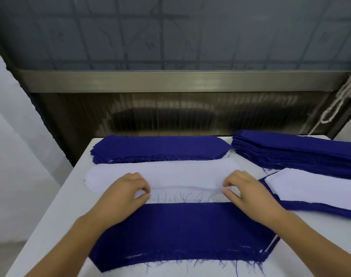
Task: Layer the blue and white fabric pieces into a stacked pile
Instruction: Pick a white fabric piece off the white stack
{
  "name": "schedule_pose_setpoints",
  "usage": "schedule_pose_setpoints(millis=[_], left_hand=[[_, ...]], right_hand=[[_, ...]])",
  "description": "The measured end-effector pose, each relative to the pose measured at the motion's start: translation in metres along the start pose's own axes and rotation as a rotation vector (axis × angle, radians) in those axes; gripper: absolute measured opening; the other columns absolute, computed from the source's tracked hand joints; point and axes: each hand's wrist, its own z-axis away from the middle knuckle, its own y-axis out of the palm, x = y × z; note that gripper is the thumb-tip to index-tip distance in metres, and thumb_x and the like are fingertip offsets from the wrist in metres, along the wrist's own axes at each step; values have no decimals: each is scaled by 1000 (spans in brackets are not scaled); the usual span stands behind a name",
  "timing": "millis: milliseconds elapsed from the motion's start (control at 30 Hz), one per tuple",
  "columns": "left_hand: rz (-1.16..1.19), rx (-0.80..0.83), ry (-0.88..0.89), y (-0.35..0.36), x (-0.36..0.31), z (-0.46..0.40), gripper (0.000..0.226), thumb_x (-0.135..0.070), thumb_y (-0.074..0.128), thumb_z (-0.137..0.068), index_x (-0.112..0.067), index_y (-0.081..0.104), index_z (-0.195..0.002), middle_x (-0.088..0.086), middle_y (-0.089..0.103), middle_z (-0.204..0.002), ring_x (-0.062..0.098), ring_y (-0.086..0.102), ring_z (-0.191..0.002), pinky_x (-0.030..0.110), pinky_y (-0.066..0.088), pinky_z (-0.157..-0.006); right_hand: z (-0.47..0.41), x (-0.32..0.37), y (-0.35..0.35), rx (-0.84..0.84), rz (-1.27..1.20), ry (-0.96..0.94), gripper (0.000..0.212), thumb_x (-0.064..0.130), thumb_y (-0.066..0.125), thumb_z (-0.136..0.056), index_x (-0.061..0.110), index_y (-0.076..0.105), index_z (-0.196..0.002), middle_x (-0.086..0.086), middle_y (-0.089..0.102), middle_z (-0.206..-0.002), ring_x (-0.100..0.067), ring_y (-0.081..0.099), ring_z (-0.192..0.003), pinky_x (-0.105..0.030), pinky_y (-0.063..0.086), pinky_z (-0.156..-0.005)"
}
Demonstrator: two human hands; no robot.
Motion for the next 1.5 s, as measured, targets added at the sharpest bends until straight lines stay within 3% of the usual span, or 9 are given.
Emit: schedule_pose_setpoints(millis=[167, 367, 600, 733, 933, 1067, 1167, 1400, 1500], left_hand=[[135, -23, 27, 26, -35, -69, 12, -30, 62, -91, -28, 64, -103, -21, 52, -98, -3, 48, -95, 12, 39, -84], [268, 90, -72, 44, -38, -94, 17, -37, 72, -83, -26, 64, -93, -13, 55, -93, 4, 54, -88, 21, 47, -80], [185, 109, -116, 49, -40, -101, 35, -53, 73, -75, -28, 62, -97, -13, 54, -93, 5, 52, -87, 24, 46, -74], [99, 85, -120, 50, -41, -107, 12, -41, 62, -87, -30, 58, -86, -15, 50, -84, 6, 51, -79, 22, 39, -66], [51, 43, -89, 52, -40, -108, 12, -31, 56, -93, -29, 54, -81, -15, 48, -80, 6, 49, -74, 23, 37, -63], [8, 12, -110, 45, -23, -98, 11, -23, 54, -92, -29, 57, -84, -15, 48, -85, 5, 51, -75, 20, 41, -67], [-35, -13, -171, 29, 3, -81, 11, -20, 56, -91, -28, 59, -84, -13, 51, -87, 6, 52, -76, 22, 45, -71], [-79, -77, -372, -9, 66, -40, 10, -23, 59, -92, -25, 66, -99, -10, 58, -99, 7, 55, -84, 20, 42, -76], [-97, -107, -393, -18, 72, -29, 18, -21, 57, -94, -19, 69, -106, -7, 63, -105, 7, 55, -87, 19, 39, -79]], right_hand=[[-57, 3, 19, 110, -15, -23, 13, 43, 55, -94, 33, 49, -100, 17, 46, -100, -4, 42, -94, -18, 33, -86], [-70, -5, 24, 187, -98, 6, 14, 38, 58, -93, 39, 48, -83, 17, 48, -86, 0, 44, -86, -14, 33, -74], [-85, -2, 23, 231, -197, 128, 22, 31, 48, -101, 18, 60, -88, 8, 56, -88, -9, 52, -85, -23, 44, -80], [-86, 0, 25, 201, -212, 179, 35, 32, 45, -102, 5, 59, -85, -3, 57, -85, -18, 54, -82, -30, 44, -78], [-81, 5, 24, 218, -108, 124, 33, 59, 57, -84, 27, 53, -86, 10, 54, -86, -8, 48, -80, -23, 39, -69], [-78, 1, 24, 204, -99, 102, 8, 34, 57, -90, 29, 52, -88, 13, 52, -90, -9, 49, -85, -23, 44, -78], [-77, -2, 23, 197, -118, 102, 15, 20, 52, -93, 31, 49, -83, 12, 51, -88, -9, 49, -81, -19, 43, -75], [-71, -7, 22, 184, -233, 138, 13, 23, 47, -99, 28, 56, -107, 15, 55, -105, -3, 52, -95, -7, 37, -76], [-68, -2, 17, 157, -253, 141, 13, 20, 49, -99, 24, 60, -103, 10, 58, -101, -7, 54, -92, -10, 39, -75]])
